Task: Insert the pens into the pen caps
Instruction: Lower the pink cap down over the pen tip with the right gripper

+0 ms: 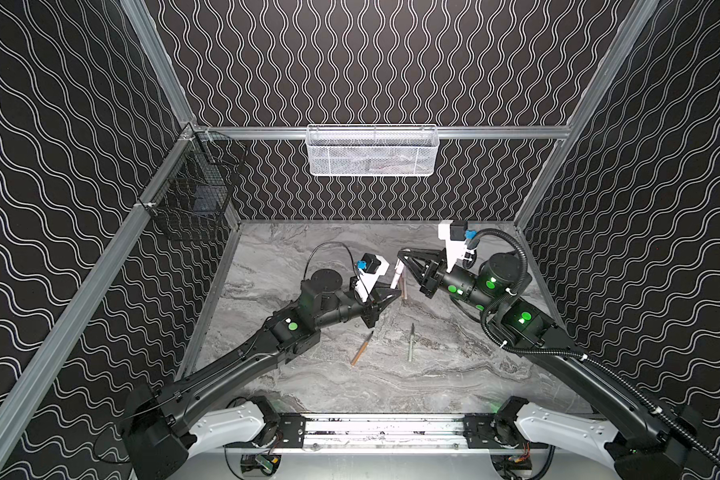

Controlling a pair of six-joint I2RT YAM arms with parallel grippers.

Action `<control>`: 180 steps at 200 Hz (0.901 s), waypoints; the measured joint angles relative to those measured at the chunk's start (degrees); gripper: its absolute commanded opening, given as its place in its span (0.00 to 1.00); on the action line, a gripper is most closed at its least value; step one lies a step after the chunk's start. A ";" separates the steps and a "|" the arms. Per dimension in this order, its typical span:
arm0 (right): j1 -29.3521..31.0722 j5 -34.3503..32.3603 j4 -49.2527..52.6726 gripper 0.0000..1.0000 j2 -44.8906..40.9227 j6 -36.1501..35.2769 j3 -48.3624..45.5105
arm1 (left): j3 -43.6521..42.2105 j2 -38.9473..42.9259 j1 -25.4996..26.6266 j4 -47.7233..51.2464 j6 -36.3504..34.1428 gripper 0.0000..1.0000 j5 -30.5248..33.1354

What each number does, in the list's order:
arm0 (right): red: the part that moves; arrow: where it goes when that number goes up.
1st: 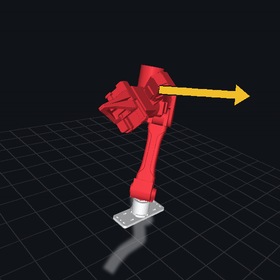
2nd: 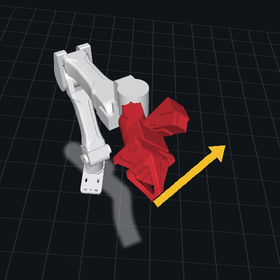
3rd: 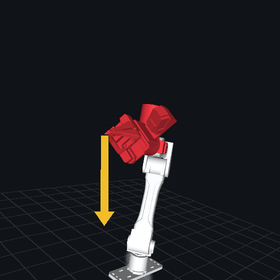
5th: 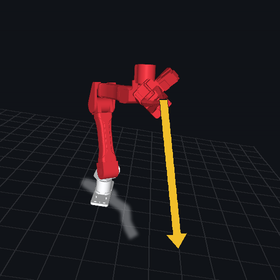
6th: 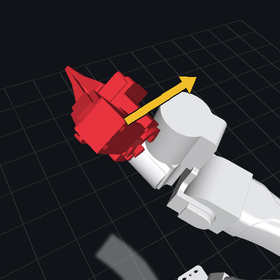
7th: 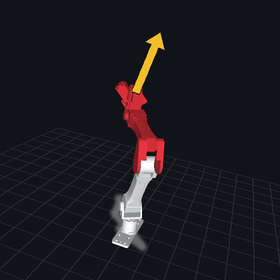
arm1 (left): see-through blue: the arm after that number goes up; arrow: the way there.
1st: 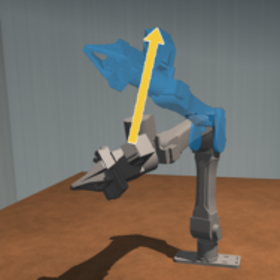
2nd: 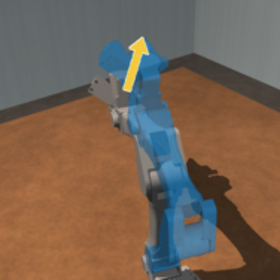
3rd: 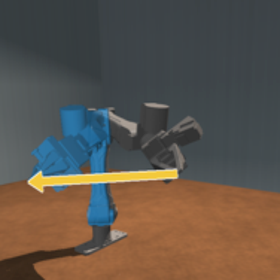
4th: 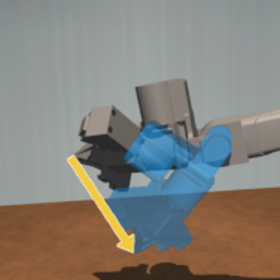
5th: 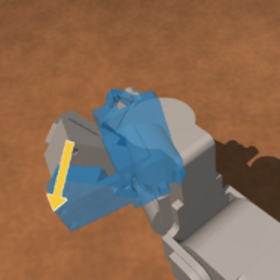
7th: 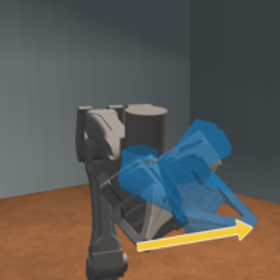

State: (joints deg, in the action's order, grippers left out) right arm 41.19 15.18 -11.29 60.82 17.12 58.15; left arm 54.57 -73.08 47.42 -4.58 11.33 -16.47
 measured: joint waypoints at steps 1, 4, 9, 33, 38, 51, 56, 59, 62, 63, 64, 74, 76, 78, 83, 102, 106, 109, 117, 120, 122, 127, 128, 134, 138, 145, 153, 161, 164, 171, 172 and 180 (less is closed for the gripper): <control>0.00 -0.02 -0.17 0.00 -0.02 0.00 -0.07 | 0.09 -0.02 0.00 0.07 -0.02 0.00 -0.02; 0.00 -0.17 -0.72 0.00 -0.04 0.02 -0.42 | 0.35 -0.11 0.00 0.39 -0.15 0.00 0.00; 0.00 -0.35 -1.79 0.00 -0.07 0.04 -0.90 | 0.68 -0.22 0.00 0.83 -0.28 0.00 0.02; -0.02 -1.31 -3.80 0.00 0.31 0.26 -2.21 | 2.12 -1.62 0.00 2.75 -1.20 0.00 1.05; -0.04 -1.62 -3.87 0.00 0.31 0.26 -2.25 | 2.51 -1.95 0.00 3.02 -1.25 0.00 1.11; -0.04 -2.25 -4.33 0.00 0.09 0.22 -2.32 | 3.61 -2.64 0.00 3.43 -2.29 0.00 1.20; -0.04 -2.49 -4.63 0.00 -0.02 0.22 -2.40 | 3.96 -2.86 0.00 3.45 -2.43 0.00 1.18; -0.04 -2.54 -4.90 0.00 -0.11 0.15 -2.49 | 4.13 -2.97 0.00 3.43 -2.49 0.00 1.18; -0.04 -2.60 -5.09 0.00 -0.15 0.15 -2.56 | 4.26 -3.04 0.00 3.45 -2.49 0.00 1.18; -0.07 -2.64 -5.18 0.00 -0.20 0.15 -2.62 | 4.33 -3.08 0.00 3.45 -2.49 0.00 1.18; -0.07 -2.67 -5.22 0.00 -0.20 0.17 -2.64 | 4.35 -3.10 0.00 3.48 -2.49 0.00 1.18; -0.07 -2.84 -5.81 0.01 -0.31 0.17 -3.04 | 4.55 -3.28 0.00 3.61 -2.51 0.00 1.18; -0.07 -2.86 -5.95 0.02 -0.31 0.17 -3.15 | 4.57 -3.30 0.00 3.67 -2.51 0.00 1.18; -0.07 -2.86 -6.03 0.02 -0.31 0.17 -3.28 | 4.63 -3.32 0.00 3.82 -2.51 0.00 1.18; -0.02 -2.89 -6.29 0.03 -0.31 0.20 -3.50 | 4.76 -3.41 0.00 4.31 -2.51 0.00 1.20; 0.46 -3.52 -7.48 0.04 0.04 0.26 -5.07 | 5.90 -3.65 0.00 7.93 -2.54 0.00 1.31; 0.68 -3.72 -7.93 0.05 0.22 0.33 -5.44 | 6.19 -3.65 0.00 8.94 -2.54 0.00 1.44; 0.85 -3.80 -8.52 0.05 0.42 0.39 -5.75 | 6.40 -3.65 0.00 9.81 -2.54 0.00 1.44; 1.25 -4.02 -9.27 0.06 0.96 0.46 -6.36 | 6.99 -3.72 -0.04 12.20 -2.54 0.00 1.81; 1.40 -4.13 -9.44 0.06 1.18 0.55 -6.56 | 7.26 -3.78 -0.04 13.20 -2.56 0.00 2.03; 1.51 -4.15 -9.53 0.06 1.36 0.63 -6.69 | 7.41 -3.85 -0.04 13.99 -2.56 0.00 2.23; 1.70 -4.15 -9.64 0.07 1.73 0.68 -6.91 | 7.89 -4.00 -0.04 15.85 -2.54 0.00 2.47; 1.75 -4.15 -9.70 0.07 1.86 0.70 -6.97 | 8.02 -4.07 -0.04 16.39 -2.54 0.00 2.56; 1.99 -4.15 -9.90 0.07 2.27 0.87 -7.19 | 8.55 -4.28 -0.04 18.82 -2.54 0.00 2.82; 2.16 -4.09 -9.88 0.07 2.56 1.07 -7.43 | 8.83 -4.42 -0.04 20.24 -2.54 0.00 3.02; 2.38 -3.87 -9.62 0.07 2.97 1.25 -7.58 | 9.35 -4.68 -0.04 22.75 -2.49 0.00 3.34; 2.58 -3.67 -9.33 0.07 3.37 1.31 -7.61 | 9.66 -4.90 -0.04 24.06 -2.49 0.00 3.58; 2.60 -3.63 -9.27 0.07 3.48 1.33 -7.58 | 9.94 -5.07 -0.04 24.63 -2.49 0.00 3.65; 2.60 -3.63 -9.18 0.08 3.48 1.33 -7.52 | 10.01 -5.11 -0.04 24.70 -2.49 0.00 3.65; 2.62 -3.63 -8.92 0.08 3.48 1.29 -7.32 | 10.03 -5.14 -0.04 24.50 -2.49 0.00 3.58; 2.62 -3.65 -8.87 0.08 3.48 1.27 -7.26 | 10.03 -5.16 -0.04 24.44 -2.49 0.00 3.58; 2.62 -3.67 -8.46 0.09 3.48 1.16 -6.84 | 10.03 -5.20 -0.04 23.98 -2.49 0.00 3.52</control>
State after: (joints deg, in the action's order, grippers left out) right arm 43.81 11.51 -19.75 64.29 18.28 51.31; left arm 64.60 -78.28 47.37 19.40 8.84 -12.95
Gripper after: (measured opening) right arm 0.122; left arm 0.112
